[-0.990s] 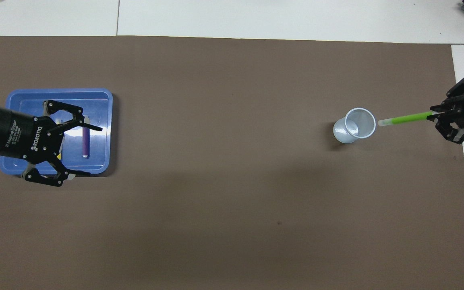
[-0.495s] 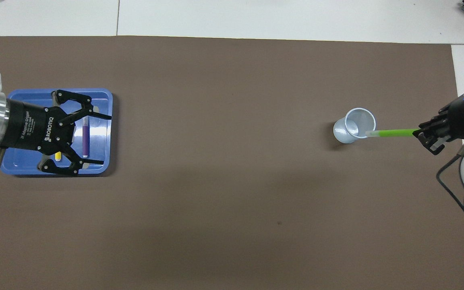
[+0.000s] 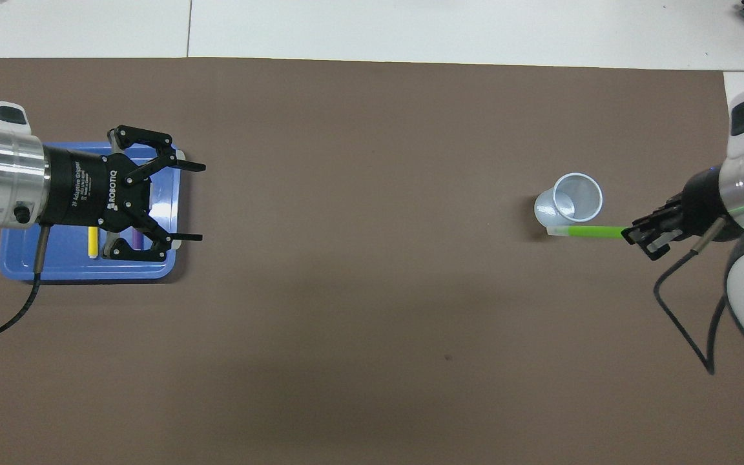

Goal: Right arm passes pens to left for tray arrangement
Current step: 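Carry the green pen with the right gripper while the left gripper approaches, then close the left gripper on the green pen held by the right gripper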

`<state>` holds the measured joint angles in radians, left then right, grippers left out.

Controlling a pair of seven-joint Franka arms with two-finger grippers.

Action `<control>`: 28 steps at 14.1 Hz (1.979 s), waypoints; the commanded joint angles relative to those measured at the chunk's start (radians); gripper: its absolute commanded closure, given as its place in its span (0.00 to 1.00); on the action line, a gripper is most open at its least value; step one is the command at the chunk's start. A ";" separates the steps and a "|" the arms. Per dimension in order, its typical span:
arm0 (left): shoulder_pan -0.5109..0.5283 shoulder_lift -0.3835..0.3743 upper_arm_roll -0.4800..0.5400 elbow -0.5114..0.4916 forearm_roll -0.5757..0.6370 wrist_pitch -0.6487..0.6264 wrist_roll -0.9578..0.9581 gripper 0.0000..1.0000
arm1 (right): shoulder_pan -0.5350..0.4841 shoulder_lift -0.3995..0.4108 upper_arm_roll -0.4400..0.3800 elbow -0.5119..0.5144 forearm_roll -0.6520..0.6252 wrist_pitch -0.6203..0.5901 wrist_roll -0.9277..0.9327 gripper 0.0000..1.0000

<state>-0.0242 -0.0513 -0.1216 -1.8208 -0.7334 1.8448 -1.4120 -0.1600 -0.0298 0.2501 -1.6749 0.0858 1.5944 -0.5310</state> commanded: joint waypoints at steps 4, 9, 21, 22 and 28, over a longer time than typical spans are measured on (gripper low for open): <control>-0.059 -0.005 0.011 -0.020 -0.031 0.086 -0.068 0.09 | -0.007 -0.022 0.159 0.001 0.149 -0.002 0.516 1.00; -0.153 -0.009 0.011 -0.043 -0.069 0.172 -0.146 0.13 | -0.007 -0.022 0.173 0.001 0.253 0.045 0.704 1.00; -0.332 -0.015 0.014 -0.098 -0.067 0.379 -0.252 0.13 | 0.165 0.005 0.195 -0.019 0.215 0.202 0.655 1.00; -0.336 -0.019 0.013 -0.113 -0.066 0.387 -0.234 0.13 | 0.166 0.019 0.195 -0.019 0.213 0.220 0.632 1.00; -0.401 -0.070 0.013 -0.238 -0.066 0.498 -0.114 0.13 | 0.163 0.064 0.195 -0.003 0.165 0.257 0.418 1.00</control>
<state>-0.4079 -0.0720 -0.1228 -2.0011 -0.7888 2.3142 -1.5700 0.0123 0.0274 0.4351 -1.6884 0.2896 1.8404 -0.0781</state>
